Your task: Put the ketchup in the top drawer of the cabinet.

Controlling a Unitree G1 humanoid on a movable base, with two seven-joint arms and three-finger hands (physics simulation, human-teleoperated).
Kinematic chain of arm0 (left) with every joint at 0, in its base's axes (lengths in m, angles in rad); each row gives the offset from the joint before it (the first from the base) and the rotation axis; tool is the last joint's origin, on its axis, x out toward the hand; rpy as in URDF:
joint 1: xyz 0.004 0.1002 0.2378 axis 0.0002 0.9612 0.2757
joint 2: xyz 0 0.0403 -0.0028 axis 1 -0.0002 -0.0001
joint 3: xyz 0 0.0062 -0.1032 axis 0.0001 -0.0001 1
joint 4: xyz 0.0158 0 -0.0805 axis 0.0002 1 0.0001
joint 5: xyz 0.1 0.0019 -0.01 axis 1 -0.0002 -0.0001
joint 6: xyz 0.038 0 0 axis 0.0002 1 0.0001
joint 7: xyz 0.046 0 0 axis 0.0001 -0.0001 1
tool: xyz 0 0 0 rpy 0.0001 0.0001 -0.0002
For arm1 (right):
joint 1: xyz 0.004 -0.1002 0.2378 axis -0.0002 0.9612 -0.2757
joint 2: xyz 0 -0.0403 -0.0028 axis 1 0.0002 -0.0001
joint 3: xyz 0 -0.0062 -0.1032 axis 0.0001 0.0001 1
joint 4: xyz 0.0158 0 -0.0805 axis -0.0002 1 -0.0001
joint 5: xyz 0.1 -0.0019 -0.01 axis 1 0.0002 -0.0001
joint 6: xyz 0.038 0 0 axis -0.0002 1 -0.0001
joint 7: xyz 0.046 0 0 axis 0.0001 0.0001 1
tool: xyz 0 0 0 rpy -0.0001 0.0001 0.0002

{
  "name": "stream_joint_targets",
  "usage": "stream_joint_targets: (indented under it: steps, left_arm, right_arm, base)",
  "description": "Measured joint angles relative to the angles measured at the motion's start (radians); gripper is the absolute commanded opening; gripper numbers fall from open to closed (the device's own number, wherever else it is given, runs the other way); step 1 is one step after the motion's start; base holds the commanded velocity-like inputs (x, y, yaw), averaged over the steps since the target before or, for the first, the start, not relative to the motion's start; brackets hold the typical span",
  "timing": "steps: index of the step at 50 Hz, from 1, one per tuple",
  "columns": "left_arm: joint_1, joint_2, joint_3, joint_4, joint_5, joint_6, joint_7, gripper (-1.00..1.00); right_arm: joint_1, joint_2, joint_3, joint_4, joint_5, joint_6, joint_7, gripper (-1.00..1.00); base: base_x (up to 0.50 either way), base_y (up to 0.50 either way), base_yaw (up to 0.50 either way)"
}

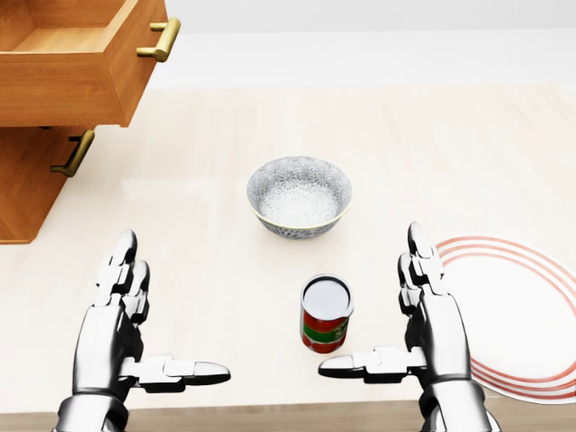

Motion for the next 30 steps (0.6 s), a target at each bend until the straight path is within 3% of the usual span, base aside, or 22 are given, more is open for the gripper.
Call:
stream_joint_targets:
  steps: [14, 30]
  left_arm:
    - [0.08, 0.006, 0.019, -0.196, -0.019, 0.069, -0.053, 1.0]
    - [0.154, 0.002, 0.084, -0.45, -0.075, 0.071, -0.106, 1.0]
  right_arm:
    - [0.071, -0.006, -0.027, -0.187, 0.016, 0.07, 0.029, 1.0]
    - [0.175, 0.006, -0.103, -0.461, 0.04, 0.07, 0.066, 1.0]
  base:
    - [0.0, 0.0, 0.0]
    - [0.0, 0.0, 0.0]
